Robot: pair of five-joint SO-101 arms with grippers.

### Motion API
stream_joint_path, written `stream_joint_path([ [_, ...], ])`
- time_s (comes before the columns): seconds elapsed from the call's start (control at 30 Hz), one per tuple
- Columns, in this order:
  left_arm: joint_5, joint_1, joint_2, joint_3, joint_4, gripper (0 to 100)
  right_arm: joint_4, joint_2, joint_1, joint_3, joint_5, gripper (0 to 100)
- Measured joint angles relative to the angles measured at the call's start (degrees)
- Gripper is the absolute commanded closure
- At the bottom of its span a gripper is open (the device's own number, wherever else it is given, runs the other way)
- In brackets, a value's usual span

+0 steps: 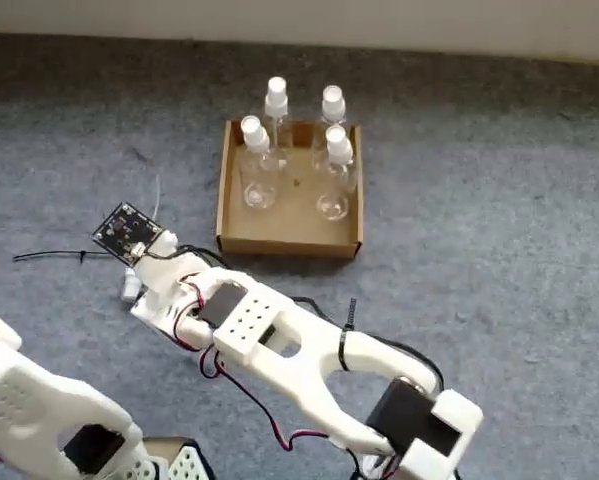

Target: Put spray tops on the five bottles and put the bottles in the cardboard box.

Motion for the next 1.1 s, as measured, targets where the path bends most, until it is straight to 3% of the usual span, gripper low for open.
stream_joint_path([
  [0.23, 0.00, -0.18, 5.98, -2.81, 0.09, 79, 0.00, 6.51, 0.09, -4.84, 0.00, 72.8],
  [0.83, 0.00, -0.26, 6.07, -2.81, 0.09, 79, 4.04, 8.26, 4.40, -10.81, 0.18, 72.9],
  [1.1, 0.00, -0.26, 6.07, -2.81, 0.09, 79, 4.04, 15.56, 5.36, -11.08, 0.18, 73.1],
])
